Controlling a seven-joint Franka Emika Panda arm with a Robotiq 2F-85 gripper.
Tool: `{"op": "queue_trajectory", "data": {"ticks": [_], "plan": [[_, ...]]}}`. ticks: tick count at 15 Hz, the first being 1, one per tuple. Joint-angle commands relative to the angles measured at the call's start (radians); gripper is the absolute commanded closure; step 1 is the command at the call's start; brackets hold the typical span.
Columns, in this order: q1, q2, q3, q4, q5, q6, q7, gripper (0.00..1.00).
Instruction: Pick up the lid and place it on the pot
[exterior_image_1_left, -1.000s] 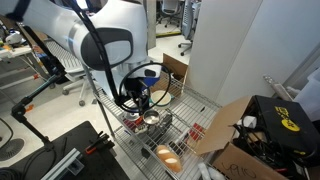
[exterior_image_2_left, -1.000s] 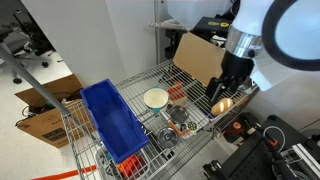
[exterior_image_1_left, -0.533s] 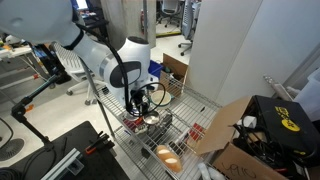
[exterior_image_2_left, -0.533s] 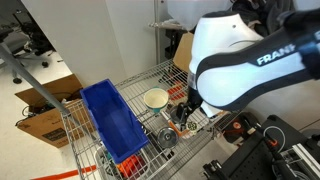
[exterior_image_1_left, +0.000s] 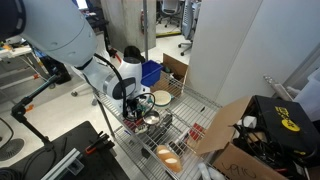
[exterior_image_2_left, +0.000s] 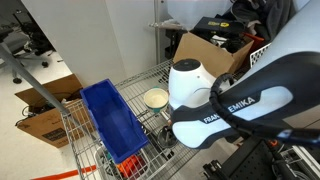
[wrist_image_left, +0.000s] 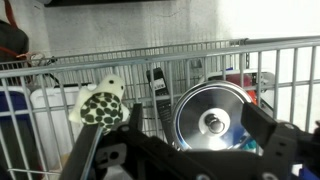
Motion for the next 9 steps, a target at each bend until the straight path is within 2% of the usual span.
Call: {"op": "queue_trajectory", "data": {"ticks": [1, 9], "plan": [[0.069, 0.059, -0.041, 0.051, -0.046, 0.050, 0.045, 0.00], [0.142, 0.149, -0.088, 0.160, -0.070, 0.069, 0.098, 0.00]]}}
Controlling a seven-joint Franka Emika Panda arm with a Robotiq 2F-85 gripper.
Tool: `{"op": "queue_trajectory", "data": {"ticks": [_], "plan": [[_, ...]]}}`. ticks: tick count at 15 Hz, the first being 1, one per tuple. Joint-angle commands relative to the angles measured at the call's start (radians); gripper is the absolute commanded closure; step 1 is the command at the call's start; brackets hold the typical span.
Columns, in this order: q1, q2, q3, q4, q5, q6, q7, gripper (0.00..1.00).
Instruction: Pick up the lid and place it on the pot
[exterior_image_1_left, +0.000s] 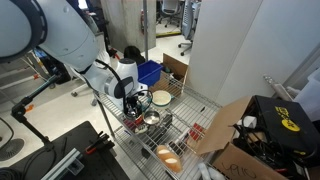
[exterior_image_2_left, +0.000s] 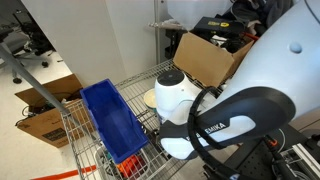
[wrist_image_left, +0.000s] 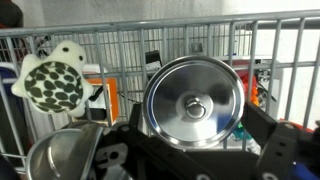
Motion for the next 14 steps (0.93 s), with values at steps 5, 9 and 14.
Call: {"op": "queue_trajectory", "data": {"ticks": [5, 9, 14], "plan": [[0.046, 0.072, -0.034, 0.084, -0.018, 0.001, 0.046, 0.49], [0.053, 0.070, -0.037, 0.093, -0.017, 0.004, 0.053, 0.77], [0.051, 0.064, -0.044, 0.089, -0.012, 0.010, 0.077, 0.95]]}}
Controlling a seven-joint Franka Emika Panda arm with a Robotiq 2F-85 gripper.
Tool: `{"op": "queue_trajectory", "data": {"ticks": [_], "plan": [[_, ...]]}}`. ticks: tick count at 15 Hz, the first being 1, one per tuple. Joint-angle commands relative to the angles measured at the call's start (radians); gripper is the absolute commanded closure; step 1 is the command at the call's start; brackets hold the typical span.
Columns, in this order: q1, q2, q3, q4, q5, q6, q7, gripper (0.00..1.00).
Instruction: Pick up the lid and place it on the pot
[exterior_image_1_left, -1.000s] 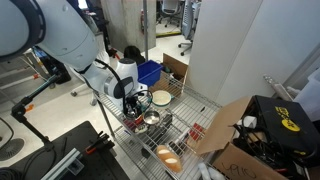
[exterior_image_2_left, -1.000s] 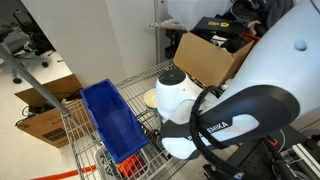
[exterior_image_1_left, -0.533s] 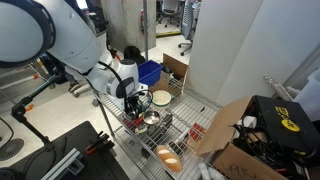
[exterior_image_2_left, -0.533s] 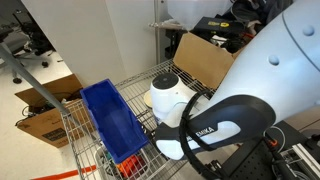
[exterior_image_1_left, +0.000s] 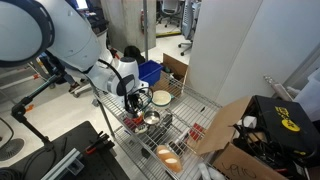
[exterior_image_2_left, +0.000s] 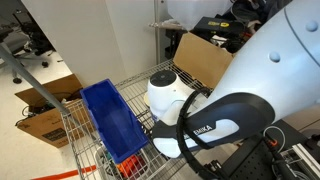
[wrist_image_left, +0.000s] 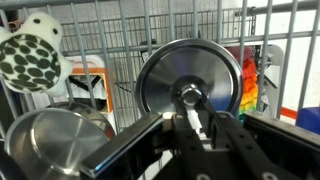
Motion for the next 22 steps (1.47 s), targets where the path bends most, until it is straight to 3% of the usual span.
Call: {"op": "queue_trajectory", "data": {"ticks": [1, 11, 22], "plan": [[0.025, 0.009, -0.031, 0.004, -0.011, 0.016, 0.040, 0.96], [-0.030, -0.196, 0.007, -0.155, 0.011, 0.096, -0.026, 0.95], [-0.142, -0.210, -0.016, -0.078, 0.037, 0.028, -0.016, 0.95]]}}
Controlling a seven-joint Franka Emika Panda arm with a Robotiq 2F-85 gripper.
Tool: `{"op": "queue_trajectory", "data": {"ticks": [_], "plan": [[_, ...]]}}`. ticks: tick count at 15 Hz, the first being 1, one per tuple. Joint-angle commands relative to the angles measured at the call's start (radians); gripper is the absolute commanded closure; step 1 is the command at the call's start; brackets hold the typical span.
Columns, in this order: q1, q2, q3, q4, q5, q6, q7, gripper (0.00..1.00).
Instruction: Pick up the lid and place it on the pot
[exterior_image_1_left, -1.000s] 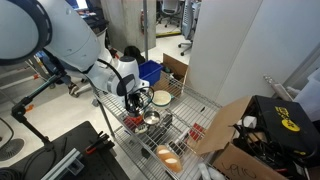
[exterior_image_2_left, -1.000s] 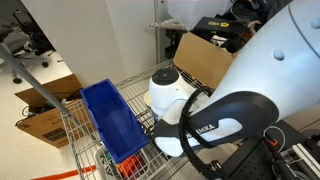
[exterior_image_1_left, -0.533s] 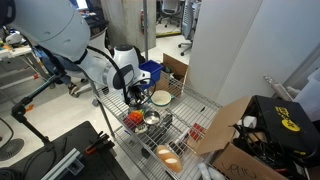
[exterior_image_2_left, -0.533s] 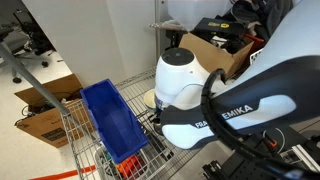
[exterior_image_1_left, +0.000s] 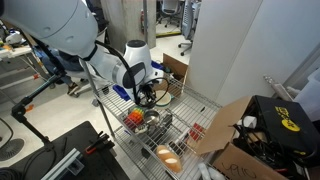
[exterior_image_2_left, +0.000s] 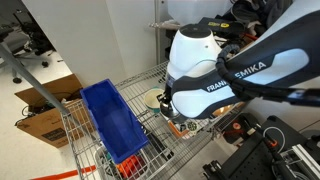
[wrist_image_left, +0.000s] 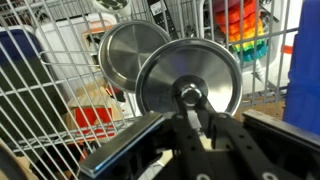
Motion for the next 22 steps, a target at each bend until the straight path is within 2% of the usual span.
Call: {"op": "queue_trajectory", "data": {"ticks": [1, 8, 22], "plan": [[-0.040, 0.012, 0.007, 0.034, 0.037, -0.050, -0.015, 0.95], [-0.079, 0.080, 0.008, 0.093, 0.063, -0.087, -0.018, 0.95], [-0.075, 0.192, -0.005, 0.173, 0.060, -0.163, -0.011, 0.95]]}}
